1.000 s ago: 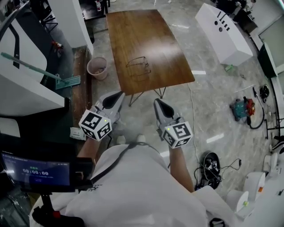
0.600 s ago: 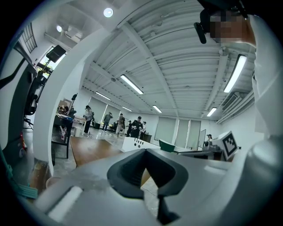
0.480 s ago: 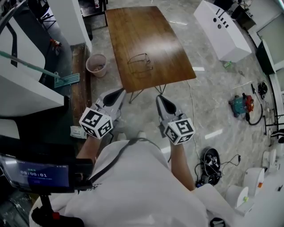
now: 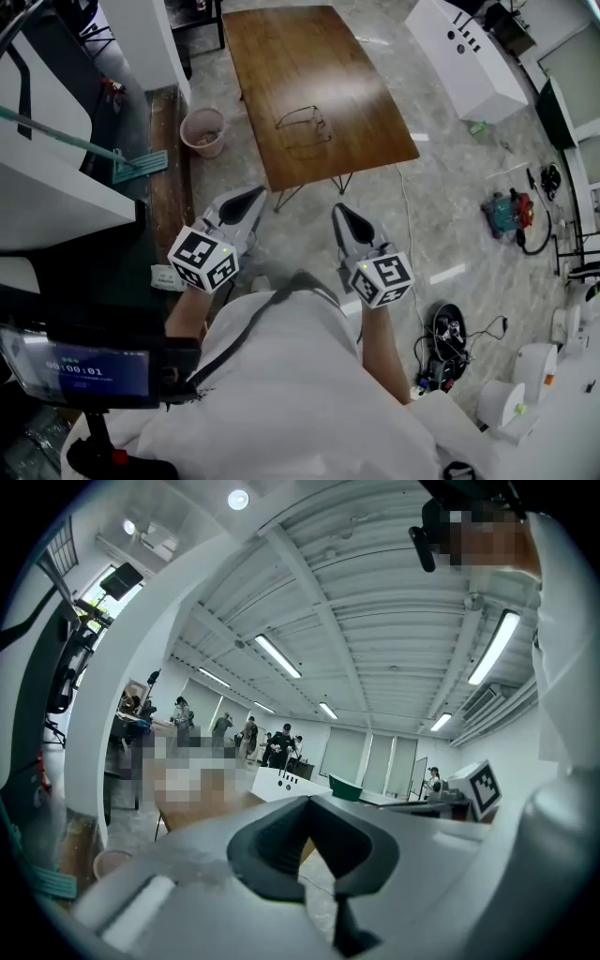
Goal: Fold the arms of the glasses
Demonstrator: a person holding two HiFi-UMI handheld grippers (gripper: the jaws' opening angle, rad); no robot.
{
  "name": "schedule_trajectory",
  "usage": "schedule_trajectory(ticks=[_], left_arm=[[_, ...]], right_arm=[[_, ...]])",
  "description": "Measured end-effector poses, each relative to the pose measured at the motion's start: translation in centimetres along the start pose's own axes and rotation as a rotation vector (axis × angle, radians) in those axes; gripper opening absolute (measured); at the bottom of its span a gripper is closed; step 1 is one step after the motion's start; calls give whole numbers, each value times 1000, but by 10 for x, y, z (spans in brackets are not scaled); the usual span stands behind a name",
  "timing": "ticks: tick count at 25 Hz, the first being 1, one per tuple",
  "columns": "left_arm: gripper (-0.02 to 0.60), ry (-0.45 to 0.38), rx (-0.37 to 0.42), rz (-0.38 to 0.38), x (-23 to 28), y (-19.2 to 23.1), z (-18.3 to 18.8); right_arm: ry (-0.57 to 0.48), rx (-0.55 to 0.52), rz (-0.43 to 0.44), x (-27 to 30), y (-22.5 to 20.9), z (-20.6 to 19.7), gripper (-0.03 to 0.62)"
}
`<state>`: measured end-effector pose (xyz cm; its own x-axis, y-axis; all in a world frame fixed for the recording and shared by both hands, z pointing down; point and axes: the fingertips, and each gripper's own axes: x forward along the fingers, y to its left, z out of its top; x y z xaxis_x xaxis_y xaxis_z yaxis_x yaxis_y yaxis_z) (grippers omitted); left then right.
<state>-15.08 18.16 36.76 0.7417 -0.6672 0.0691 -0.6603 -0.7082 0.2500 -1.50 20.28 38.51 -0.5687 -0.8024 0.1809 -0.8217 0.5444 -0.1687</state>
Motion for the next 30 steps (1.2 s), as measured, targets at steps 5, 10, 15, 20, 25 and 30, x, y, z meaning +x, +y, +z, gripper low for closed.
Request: schedule_trajectory(ticks=[5, 10, 15, 20, 25, 30], left_arm=[[3, 4, -11, 6, -7, 14, -3], [3, -3, -19, 24, -2, 31, 0], [3, 5, -29, 32, 14, 44, 0], [3, 23, -26, 45, 46, 58, -4], [3, 27, -20, 73, 90, 77, 2], [3, 32, -29, 114, 137, 96, 10]], right_arm=[[11, 16, 3, 10, 6, -3, 9], [1, 21, 13, 26, 1, 3, 9], [5, 24, 26, 45, -14, 6, 9], [11, 29, 52, 68, -42, 4, 9], [23, 16, 96, 99, -81, 11, 9], [43, 13, 141, 130, -127, 23, 9]])
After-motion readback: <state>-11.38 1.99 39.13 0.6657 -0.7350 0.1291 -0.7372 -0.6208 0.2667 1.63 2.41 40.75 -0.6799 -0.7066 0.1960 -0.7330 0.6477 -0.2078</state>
